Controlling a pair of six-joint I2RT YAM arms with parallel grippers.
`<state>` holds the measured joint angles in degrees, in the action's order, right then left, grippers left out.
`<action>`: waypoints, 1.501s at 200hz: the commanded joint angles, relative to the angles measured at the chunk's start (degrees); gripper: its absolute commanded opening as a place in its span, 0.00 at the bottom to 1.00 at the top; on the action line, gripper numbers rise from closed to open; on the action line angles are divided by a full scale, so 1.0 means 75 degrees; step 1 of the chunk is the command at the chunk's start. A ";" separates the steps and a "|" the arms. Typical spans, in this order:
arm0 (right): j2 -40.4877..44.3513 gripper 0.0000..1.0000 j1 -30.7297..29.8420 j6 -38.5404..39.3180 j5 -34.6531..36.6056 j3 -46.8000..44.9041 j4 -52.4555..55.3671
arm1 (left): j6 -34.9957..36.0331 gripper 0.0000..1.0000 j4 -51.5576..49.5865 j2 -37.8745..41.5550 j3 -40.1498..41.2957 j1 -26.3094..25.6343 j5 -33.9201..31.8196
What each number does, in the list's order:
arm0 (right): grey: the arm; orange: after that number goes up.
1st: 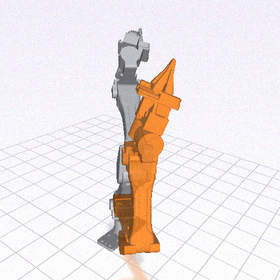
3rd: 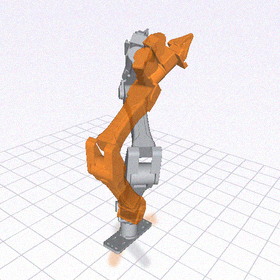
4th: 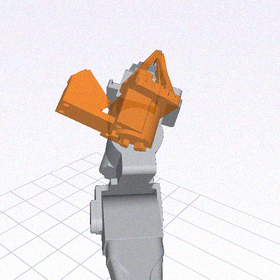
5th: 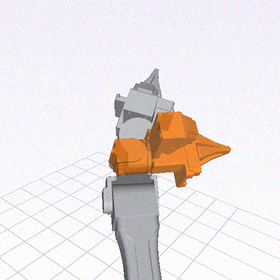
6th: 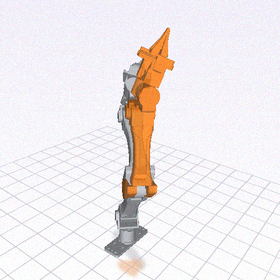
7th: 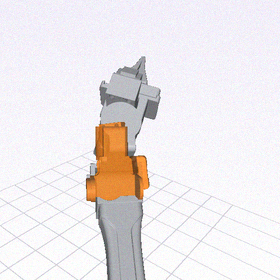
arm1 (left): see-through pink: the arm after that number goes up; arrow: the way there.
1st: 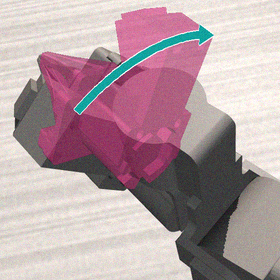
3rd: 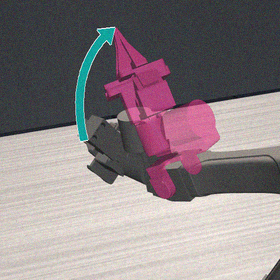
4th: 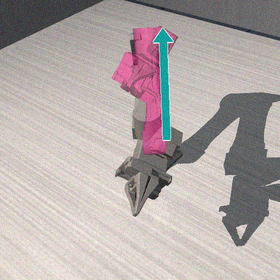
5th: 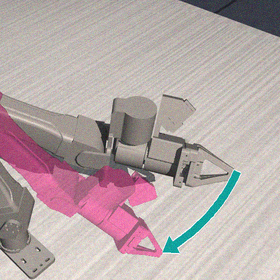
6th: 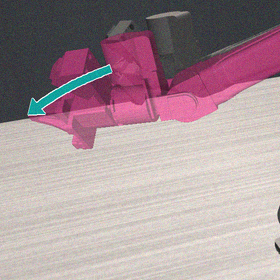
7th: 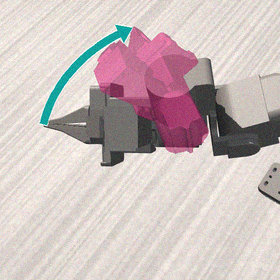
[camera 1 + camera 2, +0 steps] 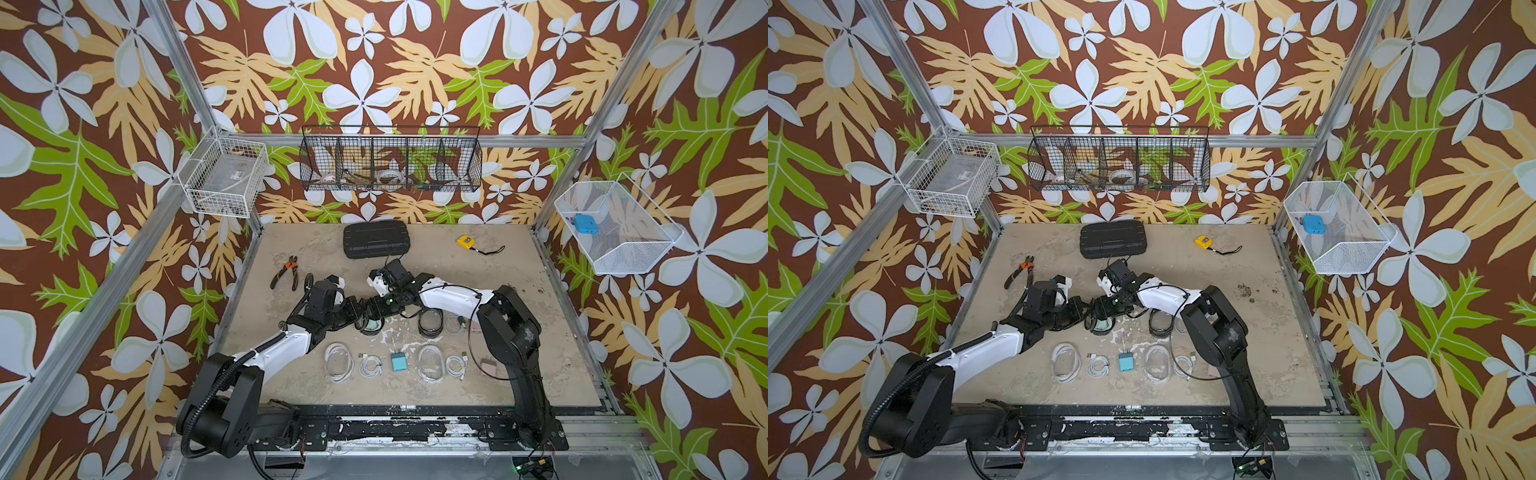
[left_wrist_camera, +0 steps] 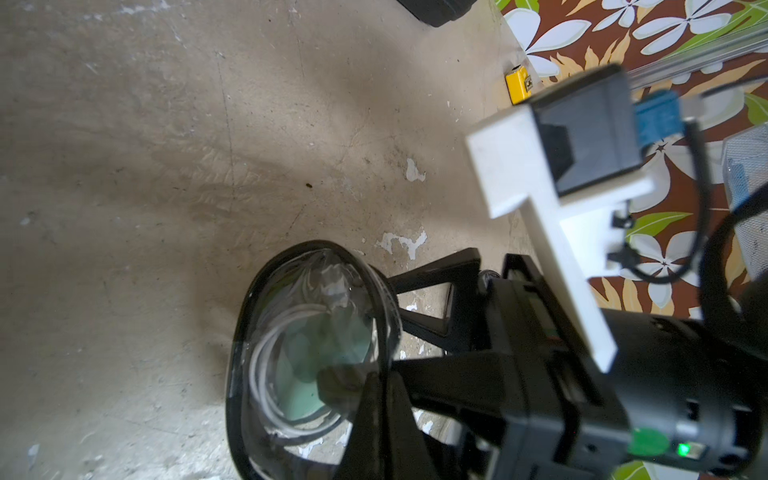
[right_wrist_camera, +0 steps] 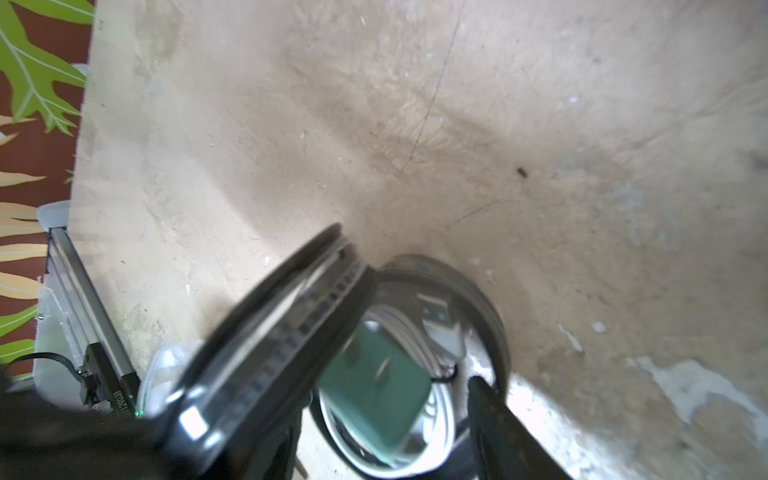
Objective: Pack away charging kits
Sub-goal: Place the plug in the storage bag.
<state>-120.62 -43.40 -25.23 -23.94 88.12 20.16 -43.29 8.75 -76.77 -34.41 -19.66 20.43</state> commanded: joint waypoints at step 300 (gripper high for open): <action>0.0567 0.52 0.0267 0.0177 -0.0775 -0.0515 -0.0134 | 0.1120 0.51 -0.0824 -0.0022 -0.0087 0.0506 -0.0288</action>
<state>-114.32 -41.52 -23.77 -29.87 83.20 18.02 -37.15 3.33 -75.90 -34.52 -16.16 17.34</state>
